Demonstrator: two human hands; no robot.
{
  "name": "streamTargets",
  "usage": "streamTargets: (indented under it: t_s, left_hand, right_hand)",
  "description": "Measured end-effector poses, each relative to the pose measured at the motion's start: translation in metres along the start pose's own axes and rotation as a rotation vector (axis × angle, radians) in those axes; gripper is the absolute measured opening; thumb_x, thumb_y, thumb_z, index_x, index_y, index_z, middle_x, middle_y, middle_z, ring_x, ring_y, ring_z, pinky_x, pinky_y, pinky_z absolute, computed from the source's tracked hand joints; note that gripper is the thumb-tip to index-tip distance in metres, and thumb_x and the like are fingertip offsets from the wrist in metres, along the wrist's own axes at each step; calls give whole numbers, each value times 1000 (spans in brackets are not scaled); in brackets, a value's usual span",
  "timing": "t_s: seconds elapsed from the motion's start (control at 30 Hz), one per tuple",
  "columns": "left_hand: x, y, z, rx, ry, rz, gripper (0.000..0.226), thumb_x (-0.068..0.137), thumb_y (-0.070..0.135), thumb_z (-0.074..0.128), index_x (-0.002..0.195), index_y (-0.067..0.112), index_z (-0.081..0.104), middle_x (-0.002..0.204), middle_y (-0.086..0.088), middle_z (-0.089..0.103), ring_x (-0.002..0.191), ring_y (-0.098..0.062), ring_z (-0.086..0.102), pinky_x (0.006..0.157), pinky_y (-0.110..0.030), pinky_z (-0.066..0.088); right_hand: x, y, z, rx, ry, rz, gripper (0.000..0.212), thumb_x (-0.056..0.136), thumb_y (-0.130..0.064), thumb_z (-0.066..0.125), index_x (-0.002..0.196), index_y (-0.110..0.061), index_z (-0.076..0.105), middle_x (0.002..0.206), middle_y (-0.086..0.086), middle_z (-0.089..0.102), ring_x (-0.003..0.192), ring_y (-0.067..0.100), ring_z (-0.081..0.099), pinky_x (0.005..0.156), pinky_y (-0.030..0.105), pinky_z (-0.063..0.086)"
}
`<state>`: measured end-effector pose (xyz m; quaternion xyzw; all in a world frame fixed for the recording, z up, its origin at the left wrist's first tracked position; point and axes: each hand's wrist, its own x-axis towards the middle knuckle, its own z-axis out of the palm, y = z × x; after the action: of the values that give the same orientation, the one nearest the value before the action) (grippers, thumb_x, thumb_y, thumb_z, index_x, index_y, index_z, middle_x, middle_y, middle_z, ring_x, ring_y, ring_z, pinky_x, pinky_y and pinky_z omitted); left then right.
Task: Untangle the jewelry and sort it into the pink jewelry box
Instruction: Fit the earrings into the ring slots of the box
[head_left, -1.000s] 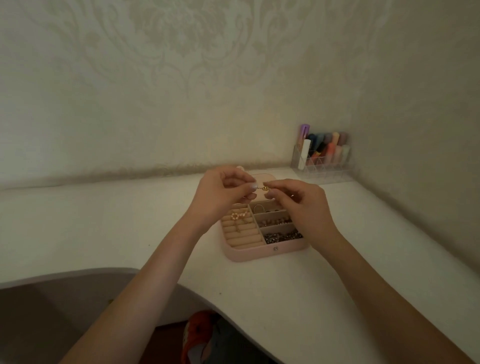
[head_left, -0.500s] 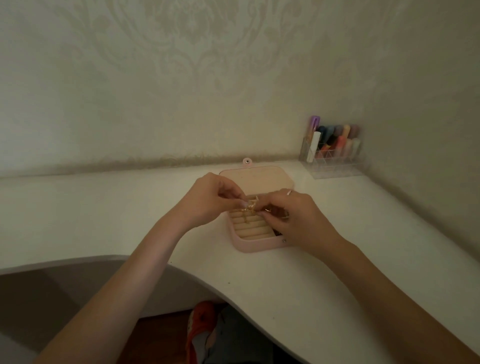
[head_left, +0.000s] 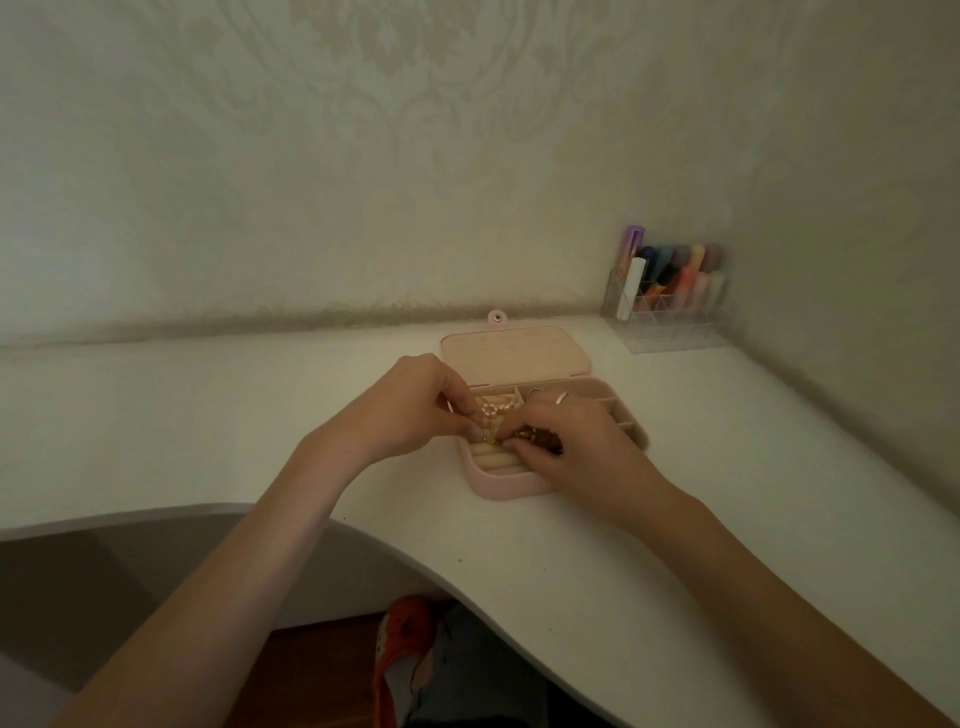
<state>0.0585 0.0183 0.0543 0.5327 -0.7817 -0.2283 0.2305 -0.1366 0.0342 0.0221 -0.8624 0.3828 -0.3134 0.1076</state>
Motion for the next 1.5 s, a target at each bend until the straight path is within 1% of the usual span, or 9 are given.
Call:
streamTargets:
  t_s: [0.27,0.53,0.67,0.77,0.9,1.1,1.27,1.43,1.5]
  left_hand:
    - [21,8,-13,149,-256,-10,10,69,20,82,72,26,74,46,24,55,50,10,49,47,-8,31]
    - [52,20,-19,179,-584,-197,12,73,20,80,72,28,71,53,24,61,63,5,56,69,-16,50]
    - [58,20,-19,186,-622,-231,12,71,19,82,71,27,72,55,23,63,73,2,58,80,-20,53]
    - [61,20,-18,184,-648,-235,12,72,17,81,72,25,72,56,21,64,72,2,58,79,-20,53]
    - [61,17,-19,146,-643,-192,17,71,14,81,76,22,67,62,16,63,66,1,57,70,-18,50]
    - [61,6,-21,50,-633,-153,20,71,12,82,73,22,64,61,14,61,59,2,56,68,-19,49]
    - [61,1,-23,-5,-653,-154,20,71,9,81,76,20,65,68,8,62,61,0,58,69,-19,49]
    - [59,-1,-25,-53,-671,-153,20,71,6,80,80,18,67,71,6,64,66,-3,61,79,-25,51]
    - [57,-4,-28,-102,-643,-146,18,73,8,79,82,18,67,72,7,65,67,-4,61,74,-22,52]
  right_hand:
    - [0,-5,-2,46,-5,43,11,80,-9,72,88,-16,75,83,-3,69,77,14,61,71,28,48]
    - [0,-10,-4,98,-35,108,9,78,-11,75,86,-14,77,79,-2,71,79,12,57,67,21,44]
    - [0,-8,-8,97,-60,102,12,76,-10,77,87,-15,78,80,-4,71,82,5,57,67,14,43]
    - [1,-5,-12,71,-101,61,13,75,-9,78,87,-13,78,80,-3,72,76,-12,55,65,5,39]
    - [0,-2,-15,98,-107,54,3,78,-19,76,76,-19,78,74,-6,69,69,3,59,61,20,46]
    - [-1,2,-21,174,-98,108,35,88,-22,67,57,-5,67,59,4,58,53,9,49,51,15,33]
    - [-2,-3,-26,222,-22,175,30,88,-25,65,64,-12,76,64,3,66,57,14,56,51,14,38]
    - [-2,4,-28,256,13,266,28,88,-33,63,69,-17,77,67,-1,68,65,12,61,64,28,49]
    - [-1,9,-30,229,80,276,28,89,-31,62,74,-13,77,68,1,67,68,10,59,66,27,47]
